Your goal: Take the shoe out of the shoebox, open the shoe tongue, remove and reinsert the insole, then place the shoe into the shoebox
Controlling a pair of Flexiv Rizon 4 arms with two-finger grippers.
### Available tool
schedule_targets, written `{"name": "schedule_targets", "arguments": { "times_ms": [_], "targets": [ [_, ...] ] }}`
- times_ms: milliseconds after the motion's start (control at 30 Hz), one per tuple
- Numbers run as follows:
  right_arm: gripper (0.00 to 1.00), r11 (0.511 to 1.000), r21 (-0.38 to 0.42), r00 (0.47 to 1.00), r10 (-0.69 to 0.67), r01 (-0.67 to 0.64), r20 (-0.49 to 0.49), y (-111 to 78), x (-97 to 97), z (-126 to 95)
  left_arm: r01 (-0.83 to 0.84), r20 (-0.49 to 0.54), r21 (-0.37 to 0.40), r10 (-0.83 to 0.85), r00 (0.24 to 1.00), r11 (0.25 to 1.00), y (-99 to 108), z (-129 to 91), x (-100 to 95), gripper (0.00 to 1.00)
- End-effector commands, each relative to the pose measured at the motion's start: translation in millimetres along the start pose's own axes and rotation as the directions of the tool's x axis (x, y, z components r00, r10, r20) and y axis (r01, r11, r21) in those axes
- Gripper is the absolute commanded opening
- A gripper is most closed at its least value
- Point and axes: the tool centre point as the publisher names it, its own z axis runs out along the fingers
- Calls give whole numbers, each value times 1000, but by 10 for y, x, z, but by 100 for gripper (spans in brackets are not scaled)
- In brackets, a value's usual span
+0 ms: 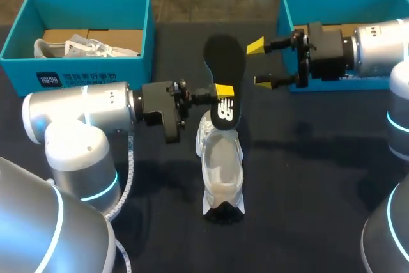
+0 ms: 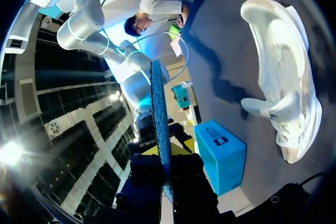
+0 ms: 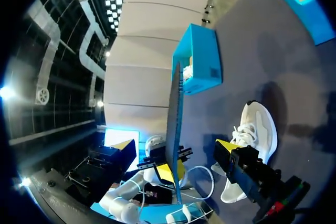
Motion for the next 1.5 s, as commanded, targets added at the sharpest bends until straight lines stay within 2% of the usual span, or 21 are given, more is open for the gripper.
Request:
{"name": "schedule_targets", "arguments": {
  "times_ms": [33, 67, 167, 233, 300, 333, 367, 400, 467, 500, 967, 1100, 1367, 1500],
  "targets": [
    [100, 1000, 12, 1000, 1, -1, 6, 42, 4, 117, -2, -5, -3, 2, 1000, 1000, -1, 122, 40, 0],
    [100, 1000, 13, 1000, 1, -1, 8, 38, 8, 123, -1, -5, -3, 1, 1000, 1000, 1, 127, 43, 0],
    [87, 1000, 22, 1000, 1, -2, 15, 19, 19, 154, -2, -7, -4, 2, 1000, 1000, 7, 156, 55, 0],
    [84, 1000, 25, 1000, 3, -3, 14, 12, 16, 164, -3, -8, -6, 3, 1000, 1000, 10, 167, 58, 0],
    [73, 1000, 27, 1000, 11, -12, 15, -1, -2, 178, -6, -10, -9, 5, 1000, 1000, 19, 189, 70, 0],
    [73, 1000, 27, 1000, 11, -12, 15, -1, -2, 178, -6, -10, -9, 5, 1000, 1000, 19, 189, 70, 0],
    [62, 1000, 27, 1000, 15, -15, 11, -10, -16, 183, -6, -11, -12, 6, 1000, 1000, 23, 194, 74, 0],
    [55, 1000, 23, 1000, 21, -21, 8, -19, -30, 186, -7, -12, -15, 7, 1000, 1000, 23, 195, 75, 0],
    [54, 999, 21, 1000, 27, -27, 1, -29, -44, 191, -10, -14, -17, 10, 1000, 1000, 24, 197, 77, 0],
    [50, 999, 22, 1000, 30, -30, -3, -32, -50, 197, -11, -14, -18, 11, 1000, 1000, 25, 201, 84, 0],
    [36, 998, 25, 997, 61, -60, -41, -44, -103, 282, -21, -16, -27, 20, 1000, 999, 28, 206, 101, 0],
    [28, 998, 32, 997, 59, -57, -43, -62, -99, 306, -22, -17, -30, 21, 1000, 999, 31, 209, 110, 0],
    [32, 998, 61, 999, -6, 9, -39, -91, -71, 336, -13, -15, -31, 12, 1000, 999, 27, 214, 121, 0],
    [29, 998, 60, 999, -20, 23, -45, -95, -80, 340, -11, -17, -31, 11, 1000, 999, 19, 211, 121, 0]
  ]
}}
